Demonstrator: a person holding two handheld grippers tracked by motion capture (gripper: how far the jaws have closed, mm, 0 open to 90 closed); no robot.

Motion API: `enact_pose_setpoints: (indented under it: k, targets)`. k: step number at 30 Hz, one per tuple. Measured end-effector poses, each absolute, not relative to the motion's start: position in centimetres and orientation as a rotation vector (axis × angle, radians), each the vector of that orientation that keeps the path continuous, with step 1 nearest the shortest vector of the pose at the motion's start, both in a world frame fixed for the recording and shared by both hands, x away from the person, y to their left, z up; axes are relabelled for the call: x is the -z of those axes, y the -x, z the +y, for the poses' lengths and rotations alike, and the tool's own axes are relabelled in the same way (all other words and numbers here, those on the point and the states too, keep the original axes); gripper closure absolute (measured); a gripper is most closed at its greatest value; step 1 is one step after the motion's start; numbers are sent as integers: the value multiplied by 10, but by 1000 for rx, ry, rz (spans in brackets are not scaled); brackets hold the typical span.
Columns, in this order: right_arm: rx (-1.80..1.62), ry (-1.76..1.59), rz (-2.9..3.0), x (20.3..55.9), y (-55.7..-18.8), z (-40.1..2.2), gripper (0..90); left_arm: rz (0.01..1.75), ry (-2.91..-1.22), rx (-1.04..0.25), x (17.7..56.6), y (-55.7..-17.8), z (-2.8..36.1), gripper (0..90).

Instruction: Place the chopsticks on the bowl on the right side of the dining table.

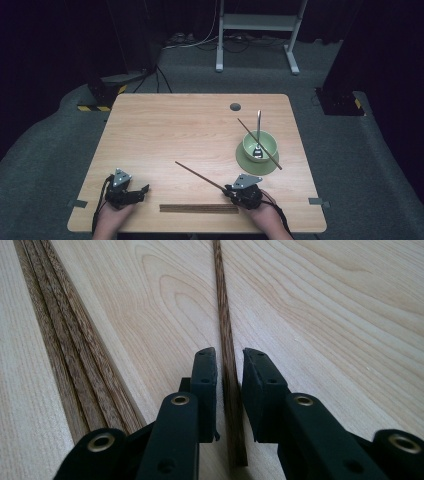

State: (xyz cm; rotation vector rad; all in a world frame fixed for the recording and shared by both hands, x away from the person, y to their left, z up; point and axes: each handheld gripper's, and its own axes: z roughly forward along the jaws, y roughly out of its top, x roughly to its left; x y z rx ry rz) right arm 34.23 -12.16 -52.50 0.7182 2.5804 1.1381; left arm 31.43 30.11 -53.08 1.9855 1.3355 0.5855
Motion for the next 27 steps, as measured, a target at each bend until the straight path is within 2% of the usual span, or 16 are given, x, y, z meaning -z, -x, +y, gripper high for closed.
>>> enact_pose_setpoints:
  k: [7, 13, 27]
  targets:
    - [-1135, -708, 2582, 525, -344, -118, 757, 1336, -1986, -585, 531, -314, 301, 163]
    - [-1130, -696, 2579, 525, -343, -115, 835, 1337, -1985, -584, 531, -314, 301, 163]
    - [-1159, -682, 2538, 511, -338, -115, 845, 1336, -1986, -586, 531, -314, 301, 162]
